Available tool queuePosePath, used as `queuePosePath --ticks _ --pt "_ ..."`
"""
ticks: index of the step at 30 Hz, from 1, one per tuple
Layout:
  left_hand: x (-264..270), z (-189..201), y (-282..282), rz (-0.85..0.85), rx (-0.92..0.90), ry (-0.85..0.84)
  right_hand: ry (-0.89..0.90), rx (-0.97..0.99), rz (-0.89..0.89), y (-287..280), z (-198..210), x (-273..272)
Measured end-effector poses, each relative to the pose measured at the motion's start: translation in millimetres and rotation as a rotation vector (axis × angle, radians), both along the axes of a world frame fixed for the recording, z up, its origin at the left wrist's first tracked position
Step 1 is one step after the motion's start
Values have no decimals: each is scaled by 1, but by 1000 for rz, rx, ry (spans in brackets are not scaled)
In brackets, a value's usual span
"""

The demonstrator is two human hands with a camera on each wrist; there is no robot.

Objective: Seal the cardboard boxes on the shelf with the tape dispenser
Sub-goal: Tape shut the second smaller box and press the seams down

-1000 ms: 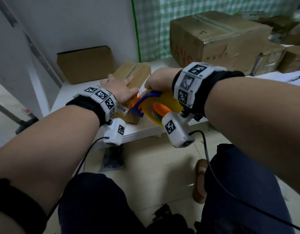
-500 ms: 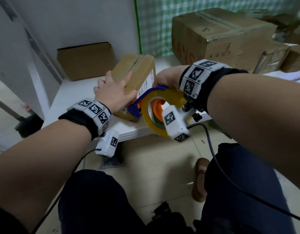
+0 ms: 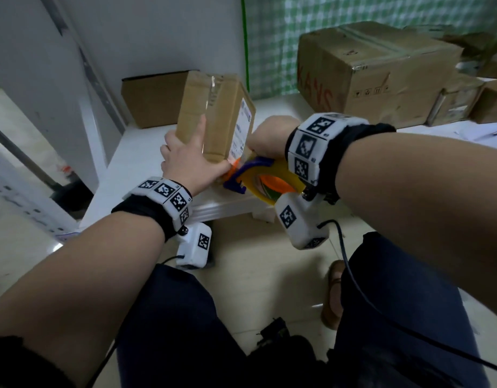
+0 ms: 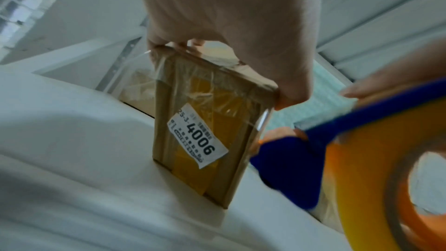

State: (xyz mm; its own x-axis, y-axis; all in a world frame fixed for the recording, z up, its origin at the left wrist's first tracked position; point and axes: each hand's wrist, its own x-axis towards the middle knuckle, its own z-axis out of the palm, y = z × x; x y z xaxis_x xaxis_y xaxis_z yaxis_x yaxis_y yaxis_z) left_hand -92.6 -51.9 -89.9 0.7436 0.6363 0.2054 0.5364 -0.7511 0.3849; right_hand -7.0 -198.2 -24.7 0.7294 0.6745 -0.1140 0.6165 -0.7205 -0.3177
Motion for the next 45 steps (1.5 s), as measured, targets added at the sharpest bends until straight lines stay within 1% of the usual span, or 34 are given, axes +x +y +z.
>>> queuePosePath --ticks 1,2,4,10,14,17,20,24,29,32,34,35,36,38,40,42,43,45 --pt "-1 1 2 14 -33 -5 -11 -16 5 -1 -2 2" --pt "0 2 5 26 -58 -6 -58 -64 16 -1 -2 3" --pt "4 5 10 40 -82 13 -100 -109 -13 -3 -3 6" --pt "20 9 13 56 -75 84 -126 -69 -91 -16 -3 18" --pt "25 18 16 67 -87 145 -140 17 -190 -17 -8 30" --pt "38 24 17 62 -50 278 -178 43 -226 -15 -18 41" --pt "49 29 16 31 0 386 -223 -23 -234 -12 -26 53" --pt "57 32 10 -69 -47 354 -249 -111 -236 -12 -43 73" --pt "65 33 17 -163 -214 316 -181 -173 -211 -17 -62 92" --pt "67 34 18 -237 -350 182 -158 -149 -192 -14 -66 96" --pt "66 34 18 -295 -386 158 -151 -128 -194 -11 -67 96" --pt "66 34 20 -319 -378 176 -151 -138 -193 -10 -69 96" --pt "64 35 22 -342 -355 208 -143 -150 -190 -9 -72 96" --pt "62 33 26 -366 -250 269 -107 -148 -194 -8 -78 96" --pt "61 28 22 -365 -66 293 -94 -121 -210 -10 -79 96" --pt "59 21 13 -356 191 284 -118 -77 -204 -11 -75 96" --pt "59 18 9 -361 291 266 -140 -36 -188 -10 -71 97" --pt "58 15 6 -389 378 222 -191 88 -123 -6 -63 94"
